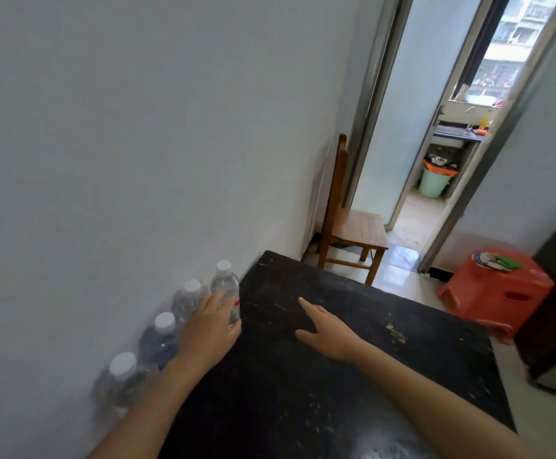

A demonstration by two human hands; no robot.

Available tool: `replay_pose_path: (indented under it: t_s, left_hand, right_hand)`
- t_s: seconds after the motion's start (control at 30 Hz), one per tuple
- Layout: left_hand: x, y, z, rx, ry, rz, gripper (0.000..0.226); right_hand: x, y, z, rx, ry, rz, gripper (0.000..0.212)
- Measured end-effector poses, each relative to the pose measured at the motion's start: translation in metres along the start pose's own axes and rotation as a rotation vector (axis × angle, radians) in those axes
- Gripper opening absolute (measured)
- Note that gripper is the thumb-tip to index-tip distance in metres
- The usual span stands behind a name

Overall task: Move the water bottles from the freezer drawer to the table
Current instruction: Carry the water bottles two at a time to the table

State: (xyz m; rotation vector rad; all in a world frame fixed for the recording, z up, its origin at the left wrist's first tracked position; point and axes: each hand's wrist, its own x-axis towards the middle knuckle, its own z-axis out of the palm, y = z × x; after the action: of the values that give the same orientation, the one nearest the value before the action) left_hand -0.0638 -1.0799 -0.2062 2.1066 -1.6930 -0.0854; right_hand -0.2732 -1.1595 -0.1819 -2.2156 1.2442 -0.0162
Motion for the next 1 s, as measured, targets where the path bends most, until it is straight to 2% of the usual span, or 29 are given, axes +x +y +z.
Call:
replay_pose_path:
  t_s: [0.17, 0.37, 0.5, 0.67, 0.9, 1.0]
  left_hand:
    - [-0.044, 0.014, 0.003, -0.043, -0.006, 0.025, 0.050]
    - [-0.108, 0.016, 0.000, -0.023, -0.062, -0.008, 0.048]
    - [-0.135, 0.007, -0.003, -0.047, -0.015, 0.005, 0.045]
    - [-0.139, -0.004, -0.010, -0.045, 0.007, 0.019, 0.042]
    - [-0.128, -0.019, -0.029, -0.155, 0.015, 0.064, 0.042]
    - [-0.129, -0.031, -0.041, -0.161, 0.022, 0.143, 0.043]
  right_hand:
    - [-0.068, 0.035, -0.010, 0.003, 0.097, 0.025, 0.061]
    - [-0.117, 0.062, 0.009, -0.016, 0.123, 0.042, 0.058]
    - [-0.137, 0.066, 0.026, -0.112, 0.141, 0.042, 0.058]
    - [-0.155, 0.061, 0.034, -0.295, 0.185, 0.050, 0.056]
    - [-0.174, 0.040, 0.042, -0.389, 0.296, 0.114, 0.055]
    - [-0.181, 0.021, 0.056, -0.416, 0.327, 0.160, 0.056]
